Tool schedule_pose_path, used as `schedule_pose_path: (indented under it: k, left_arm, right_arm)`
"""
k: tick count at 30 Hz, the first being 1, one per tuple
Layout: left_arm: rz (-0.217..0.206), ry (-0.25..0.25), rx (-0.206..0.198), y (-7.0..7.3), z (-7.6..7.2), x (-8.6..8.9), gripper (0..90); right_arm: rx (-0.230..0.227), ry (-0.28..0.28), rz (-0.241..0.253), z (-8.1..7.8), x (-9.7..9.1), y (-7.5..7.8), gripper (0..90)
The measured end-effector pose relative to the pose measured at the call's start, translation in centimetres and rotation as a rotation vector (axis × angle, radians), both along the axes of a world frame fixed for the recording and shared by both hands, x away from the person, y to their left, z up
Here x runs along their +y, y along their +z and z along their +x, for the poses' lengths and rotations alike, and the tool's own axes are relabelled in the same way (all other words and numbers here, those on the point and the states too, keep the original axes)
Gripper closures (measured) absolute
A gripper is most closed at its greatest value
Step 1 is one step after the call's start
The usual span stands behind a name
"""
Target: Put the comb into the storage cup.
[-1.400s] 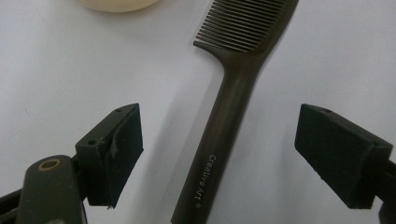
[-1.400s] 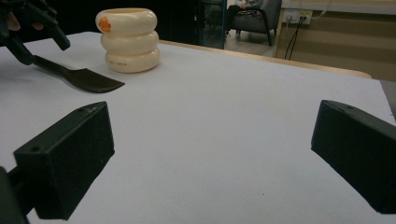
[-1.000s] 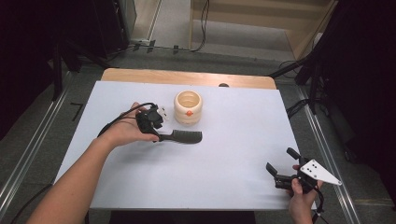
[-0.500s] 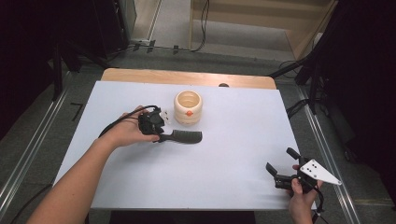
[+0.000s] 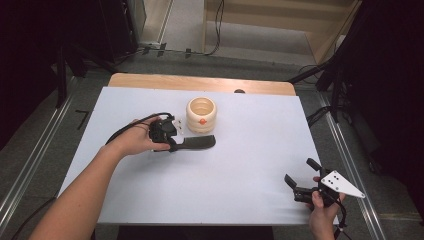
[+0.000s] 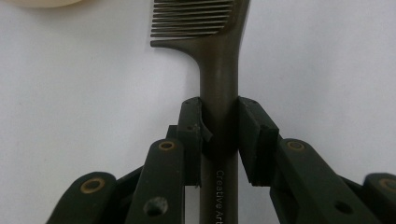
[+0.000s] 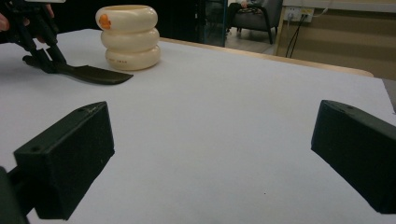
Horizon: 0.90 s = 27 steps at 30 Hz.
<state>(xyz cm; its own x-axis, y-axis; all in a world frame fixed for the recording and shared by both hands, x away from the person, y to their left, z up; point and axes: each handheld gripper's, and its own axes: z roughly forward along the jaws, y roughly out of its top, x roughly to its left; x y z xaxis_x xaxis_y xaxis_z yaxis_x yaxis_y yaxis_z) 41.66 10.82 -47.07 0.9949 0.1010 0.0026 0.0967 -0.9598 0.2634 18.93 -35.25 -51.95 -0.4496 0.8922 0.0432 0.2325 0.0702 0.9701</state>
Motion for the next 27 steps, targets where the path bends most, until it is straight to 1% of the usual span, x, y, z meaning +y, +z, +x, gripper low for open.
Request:
schedule_pose_path:
  k: [1,3,8,9,10,11,12,13,18,19,24,25,27]
  left_arm:
    - [0.004,-0.012,-0.001,0.0,0.1,0.0,72.2]
    - [-0.001,-0.014,-0.002,0.0,0.0,0.1,72.3]
    - [0.003,-0.013,-0.002,0.1,-0.1,0.0,72.4]
    - [0.001,-0.014,-0.002,0.1,-0.1,0.0,72.4]
    - [-0.008,-0.003,-0.002,0.0,-0.2,0.0,72.4]
    - [-0.004,-0.011,-0.002,0.1,-0.2,0.0,72.4]
    - [-0.013,-0.004,0.007,0.0,-0.4,0.0,72.4]
    - [-0.004,-0.014,0.005,0.1,-0.4,0.0,72.3]
    - [-0.036,-0.006,-0.012,0.1,-1.0,0.0,72.3]
    - [-0.050,-0.008,-0.012,0.1,-1.2,0.1,72.3]
    - [-0.094,-0.002,-0.010,0.5,-1.7,0.2,72.4]
    - [-0.100,-0.011,-0.016,0.7,-1.7,0.3,72.3]
    - [-0.132,-0.012,-0.007,0.9,-1.9,0.4,72.3]
  right_arm:
    - [0.001,0.001,0.001,0.0,0.0,0.0,0.0]
    - [0.001,0.002,0.001,0.0,0.0,0.0,0.0]
    - [0.001,-0.003,0.001,0.0,0.0,0.0,0.0]
    - [0.000,-0.001,0.000,0.0,0.0,0.0,0.0]
    - [0.000,-0.001,0.000,0.0,0.0,0.0,0.0]
    - [0.000,-0.001,-0.001,0.0,0.0,0.0,0.0]
    - [0.000,-0.001,-0.002,0.0,0.0,0.0,0.0]
    - [-0.001,-0.001,-0.002,0.0,0.0,0.0,0.0]
    - [0.000,0.000,-0.003,0.0,0.0,0.0,0.0]
    - [0.002,-0.002,-0.001,0.0,0.1,0.0,0.0]
    - [0.003,-0.003,-0.004,0.0,0.1,0.0,0.0]
    - [0.003,-0.003,-0.005,0.0,0.1,0.0,0.0]
    - [0.002,-0.004,-0.009,0.0,0.1,0.0,0.0]
